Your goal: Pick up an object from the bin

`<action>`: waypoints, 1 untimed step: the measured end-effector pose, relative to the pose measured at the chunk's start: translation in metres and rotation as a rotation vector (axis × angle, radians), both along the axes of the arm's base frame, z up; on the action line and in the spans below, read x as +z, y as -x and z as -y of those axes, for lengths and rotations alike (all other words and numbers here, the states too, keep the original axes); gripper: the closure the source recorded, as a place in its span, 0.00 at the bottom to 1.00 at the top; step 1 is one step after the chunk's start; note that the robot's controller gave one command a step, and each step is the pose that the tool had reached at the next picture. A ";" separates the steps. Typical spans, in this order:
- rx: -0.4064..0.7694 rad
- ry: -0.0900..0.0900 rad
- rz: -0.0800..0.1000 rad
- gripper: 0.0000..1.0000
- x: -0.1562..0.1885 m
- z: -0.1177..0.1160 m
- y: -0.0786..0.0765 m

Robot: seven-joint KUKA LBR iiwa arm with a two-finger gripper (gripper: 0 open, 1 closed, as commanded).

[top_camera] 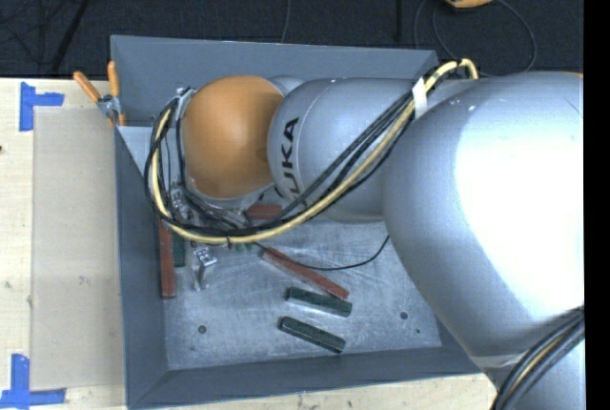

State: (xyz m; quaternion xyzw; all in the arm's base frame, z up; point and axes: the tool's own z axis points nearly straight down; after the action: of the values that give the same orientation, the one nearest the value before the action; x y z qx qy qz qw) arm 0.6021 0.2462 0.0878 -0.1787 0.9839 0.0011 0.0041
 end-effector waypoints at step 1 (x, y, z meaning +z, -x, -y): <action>0.312 0.004 -0.006 0.00 0.013 0.004 -0.012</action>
Offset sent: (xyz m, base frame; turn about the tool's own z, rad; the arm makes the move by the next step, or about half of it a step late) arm 0.0199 -0.0047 -0.0178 -0.4329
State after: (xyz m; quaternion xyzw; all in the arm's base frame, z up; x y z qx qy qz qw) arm 0.6141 0.2423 0.1009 -0.3292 0.9443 0.0004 0.0006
